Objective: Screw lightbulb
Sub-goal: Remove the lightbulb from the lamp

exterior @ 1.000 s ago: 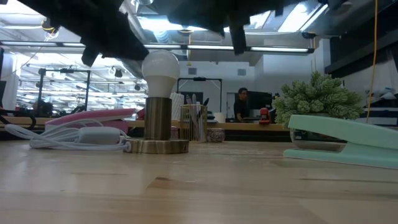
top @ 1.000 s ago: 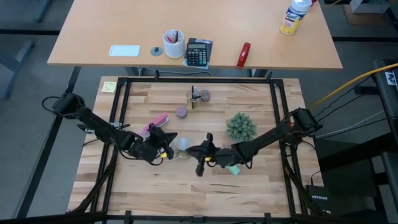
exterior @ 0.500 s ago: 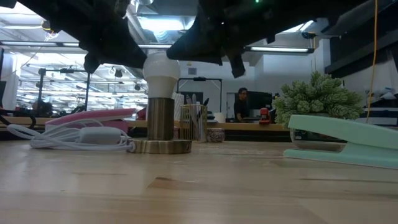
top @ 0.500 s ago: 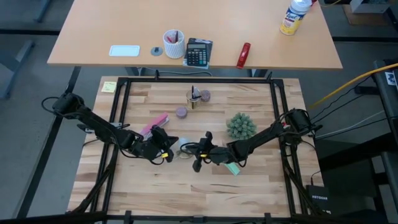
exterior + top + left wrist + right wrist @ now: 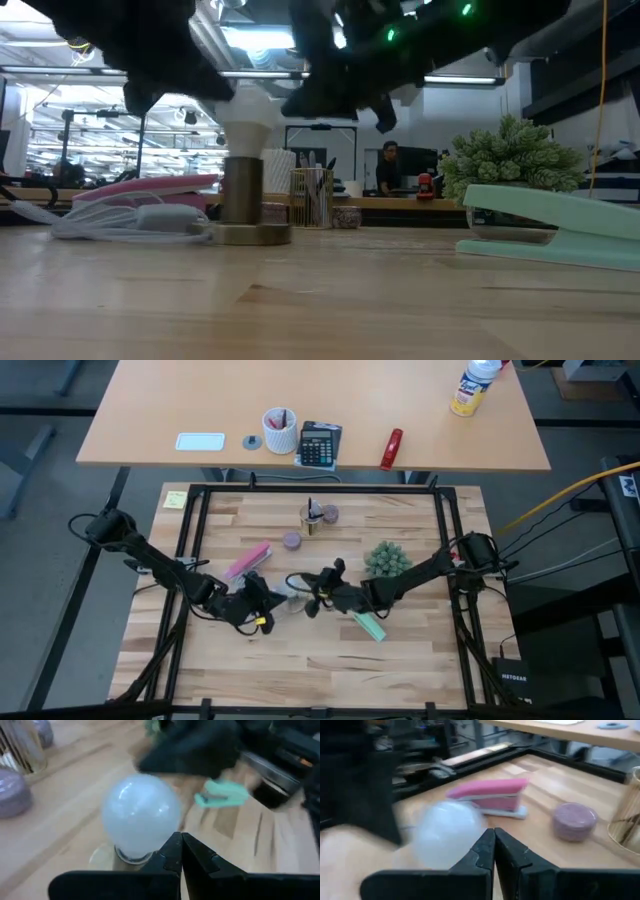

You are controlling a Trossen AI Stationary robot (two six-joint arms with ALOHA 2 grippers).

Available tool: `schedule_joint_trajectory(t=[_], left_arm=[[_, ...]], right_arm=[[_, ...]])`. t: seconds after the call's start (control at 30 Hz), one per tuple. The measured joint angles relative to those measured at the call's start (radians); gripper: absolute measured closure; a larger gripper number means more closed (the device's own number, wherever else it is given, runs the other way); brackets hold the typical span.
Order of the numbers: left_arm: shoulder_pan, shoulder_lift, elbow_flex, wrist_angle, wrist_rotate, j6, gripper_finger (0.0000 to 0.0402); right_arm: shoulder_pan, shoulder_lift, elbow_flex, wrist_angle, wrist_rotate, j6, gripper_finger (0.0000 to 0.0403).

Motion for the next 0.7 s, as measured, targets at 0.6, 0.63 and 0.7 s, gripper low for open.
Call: schedule_joint_trajectory(t=[0.6, 0.63, 0.7], left_arm=[[-0.010, -0.002, -0.003, 0.062, -0.046, 0.083, 0.0400], [-0.014, -0.005, -0.003, 0.082, -0.061, 0.102, 0.0400], [-0.021, -0.017, -0.003, 0.110, -0.090, 0.129, 0.0400]], right_arm=[[-0.016, -0.016, -0.002, 0.005, -0.025, -0.001, 0.0389], [-0.012, -0.025, -0.002, 0.004, -0.025, -0.001, 0.0389], [0.001, -0.045, -0.002, 0.007, -0.031, -0.003, 0.0389]])
